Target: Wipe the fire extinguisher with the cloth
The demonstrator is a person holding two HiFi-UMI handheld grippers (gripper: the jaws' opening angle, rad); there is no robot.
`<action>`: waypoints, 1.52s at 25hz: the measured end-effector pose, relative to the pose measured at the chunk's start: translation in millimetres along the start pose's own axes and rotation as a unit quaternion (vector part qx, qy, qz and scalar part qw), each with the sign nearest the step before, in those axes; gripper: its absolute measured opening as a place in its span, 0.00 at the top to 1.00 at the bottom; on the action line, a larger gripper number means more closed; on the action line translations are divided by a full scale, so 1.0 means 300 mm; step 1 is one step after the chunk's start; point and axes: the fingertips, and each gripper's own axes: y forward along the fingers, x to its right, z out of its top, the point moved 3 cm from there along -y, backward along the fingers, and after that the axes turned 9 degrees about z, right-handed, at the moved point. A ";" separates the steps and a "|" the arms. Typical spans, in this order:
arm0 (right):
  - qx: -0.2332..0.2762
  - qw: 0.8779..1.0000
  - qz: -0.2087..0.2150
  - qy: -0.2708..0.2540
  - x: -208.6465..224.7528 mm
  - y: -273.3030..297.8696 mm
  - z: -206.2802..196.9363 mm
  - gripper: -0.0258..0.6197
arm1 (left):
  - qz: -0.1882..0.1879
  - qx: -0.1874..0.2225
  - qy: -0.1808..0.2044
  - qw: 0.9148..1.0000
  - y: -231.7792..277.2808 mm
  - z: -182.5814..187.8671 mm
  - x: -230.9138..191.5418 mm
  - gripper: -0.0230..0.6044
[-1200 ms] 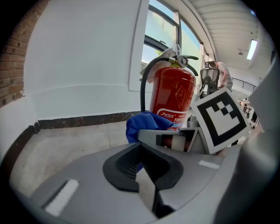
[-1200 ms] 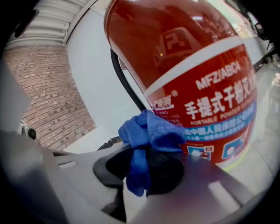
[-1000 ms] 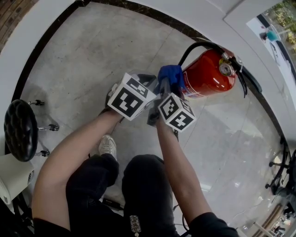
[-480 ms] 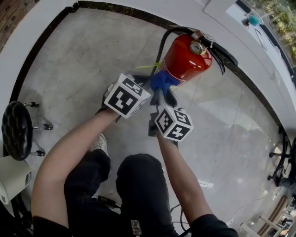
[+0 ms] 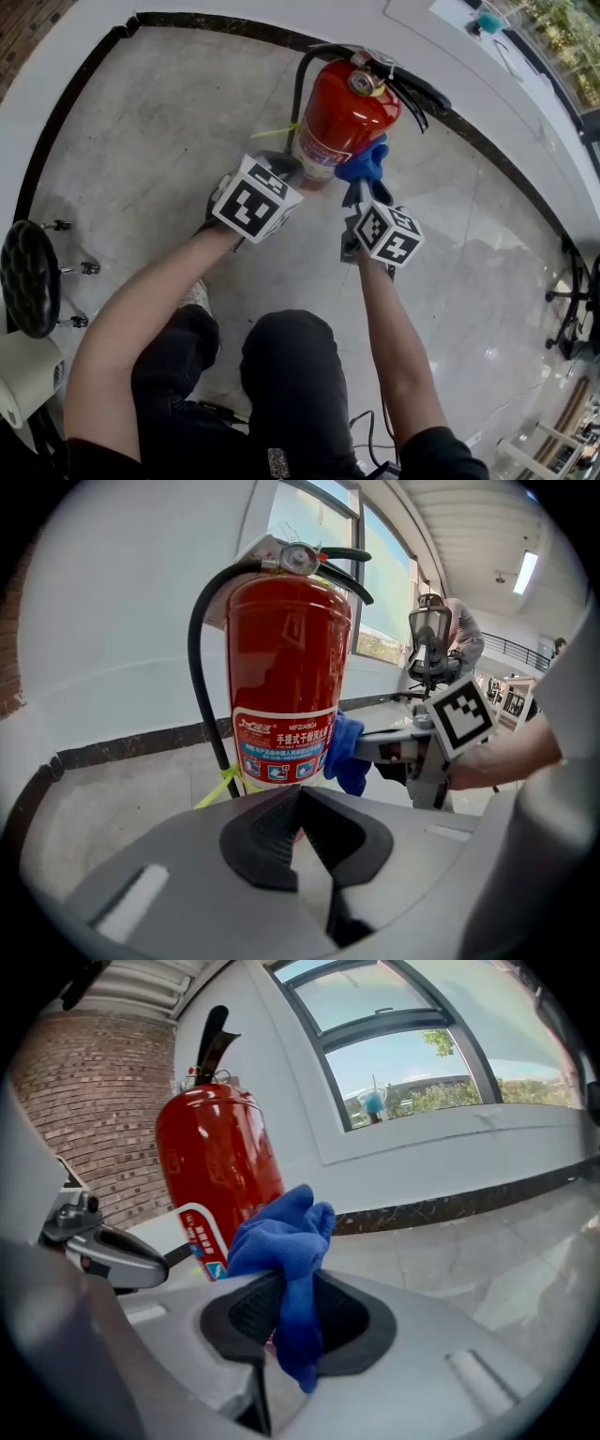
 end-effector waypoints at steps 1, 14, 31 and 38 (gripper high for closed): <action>-0.003 1.000 0.000 -0.002 0.021 0.012 0.013 0.82 | 0.000 -0.002 0.003 1.000 0.005 -0.003 0.003 0.96; -0.090 0.994 0.053 -0.003 -0.061 0.080 -0.179 0.82 | 0.002 -0.033 0.038 0.999 0.024 -0.061 -0.040 0.96; -0.032 0.983 0.067 0.168 -0.379 0.263 -0.207 0.82 | 0.029 -0.035 0.007 0.999 -0.028 -0.183 -0.246 0.96; 0.021 0.971 0.050 0.232 -0.422 0.413 -0.177 0.82 | 0.034 -0.051 -0.019 0.998 -0.011 -0.262 -0.342 0.96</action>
